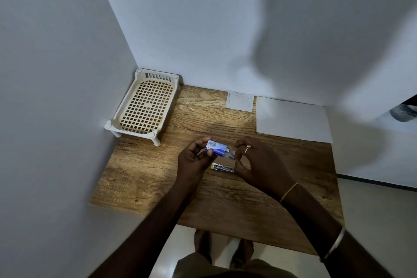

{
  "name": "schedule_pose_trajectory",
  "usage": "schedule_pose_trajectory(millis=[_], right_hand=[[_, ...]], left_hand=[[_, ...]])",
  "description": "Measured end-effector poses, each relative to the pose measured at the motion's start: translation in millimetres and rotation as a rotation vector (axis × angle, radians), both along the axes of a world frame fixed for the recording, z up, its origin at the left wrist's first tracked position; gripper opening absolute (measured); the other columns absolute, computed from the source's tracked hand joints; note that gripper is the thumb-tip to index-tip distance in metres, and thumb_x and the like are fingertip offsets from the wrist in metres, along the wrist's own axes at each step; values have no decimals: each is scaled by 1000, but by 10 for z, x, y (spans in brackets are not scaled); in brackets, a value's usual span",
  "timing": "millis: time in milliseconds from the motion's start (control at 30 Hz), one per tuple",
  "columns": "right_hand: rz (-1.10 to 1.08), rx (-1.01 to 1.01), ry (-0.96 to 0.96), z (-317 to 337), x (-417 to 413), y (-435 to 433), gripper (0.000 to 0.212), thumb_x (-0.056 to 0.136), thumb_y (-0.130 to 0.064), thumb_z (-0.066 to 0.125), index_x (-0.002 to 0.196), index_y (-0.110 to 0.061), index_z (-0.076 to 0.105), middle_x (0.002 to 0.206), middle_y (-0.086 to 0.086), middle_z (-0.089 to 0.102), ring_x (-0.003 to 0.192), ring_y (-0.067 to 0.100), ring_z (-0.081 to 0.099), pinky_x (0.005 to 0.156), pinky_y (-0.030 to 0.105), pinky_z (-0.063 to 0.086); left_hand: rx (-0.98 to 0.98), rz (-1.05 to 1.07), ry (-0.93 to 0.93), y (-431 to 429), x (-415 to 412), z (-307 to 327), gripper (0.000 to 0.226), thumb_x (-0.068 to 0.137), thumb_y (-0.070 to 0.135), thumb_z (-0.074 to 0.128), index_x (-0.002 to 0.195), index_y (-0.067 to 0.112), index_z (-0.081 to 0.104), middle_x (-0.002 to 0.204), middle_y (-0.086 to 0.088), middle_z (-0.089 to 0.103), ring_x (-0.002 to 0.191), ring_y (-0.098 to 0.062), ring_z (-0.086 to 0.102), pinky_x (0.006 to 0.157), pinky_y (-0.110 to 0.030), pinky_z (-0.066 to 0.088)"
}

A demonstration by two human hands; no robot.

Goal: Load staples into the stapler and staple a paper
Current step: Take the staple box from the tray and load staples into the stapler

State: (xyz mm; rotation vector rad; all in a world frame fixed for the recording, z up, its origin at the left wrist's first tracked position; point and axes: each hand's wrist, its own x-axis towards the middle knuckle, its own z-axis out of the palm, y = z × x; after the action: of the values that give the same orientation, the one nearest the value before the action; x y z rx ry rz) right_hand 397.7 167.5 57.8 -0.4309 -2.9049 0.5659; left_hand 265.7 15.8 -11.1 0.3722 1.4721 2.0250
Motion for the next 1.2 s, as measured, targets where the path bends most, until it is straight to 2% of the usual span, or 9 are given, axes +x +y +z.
schedule_pose_trajectory(millis=[100,233,333,433,500,667,833,1100,1200], right_hand=[[-53,-110,20,-8,68,7,6,82,-32,67,85,-28,62,114,-11,63,96,5,58,75,25,52],[-218,-431,124,-21,171,-30,7,80,-25,70,78,-28,65,104,-20,67,90,-3,62,70,13,51],[-313,-634,213,-50,242,-108,13,82,-14,71,74,-23,68,98,-15,72,89,0,68,69,13,54],[-315,-712,222,-65,260,-195,17,83,-6,71,75,-21,71,101,-10,75,93,0,70,74,14,55],[-305,-751,245,-73,254,-237,16,82,-3,71,76,-18,71,104,-8,75,97,0,70,79,16,56],[-308,-768,275,-107,219,-278,13,82,-2,71,79,-15,70,109,-6,74,99,3,71,80,24,60],[-233,-561,326,-120,262,-344,15,77,-8,73,80,-22,68,111,-11,73,102,-3,68,78,16,57],[-134,-549,299,-225,221,-436,8,77,-17,70,78,-23,65,112,-19,69,106,-5,65,82,12,53],[-138,-531,286,-304,256,-470,9,77,-18,70,79,-26,65,110,-16,71,105,-3,66,83,16,55]], left_hand=[[0,9,-15,-19,12,6,36,83,28,81,116,17,72,119,-12,74,110,-26,70,90,-39,56],[7,31,-72,-50,40,2,37,80,26,81,115,16,72,116,-11,74,108,-27,70,91,-39,58],[9,43,-102,-76,45,-10,36,86,15,79,119,7,68,117,-14,73,109,-28,69,94,-43,55],[-1,52,-96,-80,59,-13,37,86,10,74,121,3,65,119,-16,72,110,-31,68,96,-46,53],[1,52,-99,-73,79,-1,38,85,10,72,121,2,64,117,-14,73,110,-29,68,94,-42,56],[21,38,-98,-86,119,-27,35,84,13,75,118,8,67,116,-10,75,110,-27,70,91,-38,58],[13,83,-117,-74,119,-55,36,84,14,75,119,8,67,117,-11,75,111,-28,70,88,-35,58],[-16,62,-118,-89,122,-60,41,83,11,75,122,2,64,119,-15,73,112,-30,70,90,-36,58],[-81,40,-73,-162,142,-95,37,83,10,76,118,5,67,115,-13,75,109,-29,71,93,-40,57]])
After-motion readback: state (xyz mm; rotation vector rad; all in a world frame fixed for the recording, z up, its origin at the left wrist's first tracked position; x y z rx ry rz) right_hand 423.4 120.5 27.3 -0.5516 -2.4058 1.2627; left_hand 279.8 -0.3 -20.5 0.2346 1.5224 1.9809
